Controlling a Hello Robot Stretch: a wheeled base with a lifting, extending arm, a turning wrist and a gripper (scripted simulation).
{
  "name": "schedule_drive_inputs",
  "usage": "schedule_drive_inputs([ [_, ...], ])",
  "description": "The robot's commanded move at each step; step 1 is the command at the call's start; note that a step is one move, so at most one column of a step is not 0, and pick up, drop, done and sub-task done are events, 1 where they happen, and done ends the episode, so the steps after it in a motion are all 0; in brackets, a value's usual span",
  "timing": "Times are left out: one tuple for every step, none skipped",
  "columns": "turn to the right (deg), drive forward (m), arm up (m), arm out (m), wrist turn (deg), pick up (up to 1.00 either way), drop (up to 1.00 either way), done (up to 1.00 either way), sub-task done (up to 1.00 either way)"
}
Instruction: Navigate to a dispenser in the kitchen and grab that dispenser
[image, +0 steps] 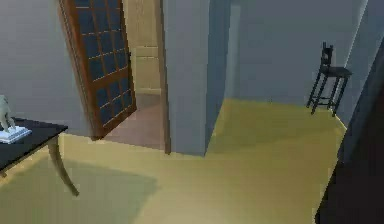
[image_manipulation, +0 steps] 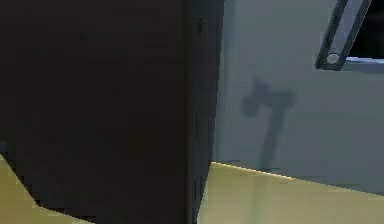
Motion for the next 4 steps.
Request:
schedule_drive_inputs([
  [-45.0, 0.00, 0.00, 0.00, 0.0, 0.00, 0.00, 0.00, 0.00],
  [-15.0, 0.00, 0.00, 0.00, 0.0, 0.00, 0.00, 0.00, 0.00],
  [0.0, 0.35, 0.00, 0.00, 0.0, 0.00, 0.00, 0.00, 0.00],
  [-45.0, 0.00, 0.00, 0.00, 0.0, 0.00, 0.00, 0.00, 0.00],
])
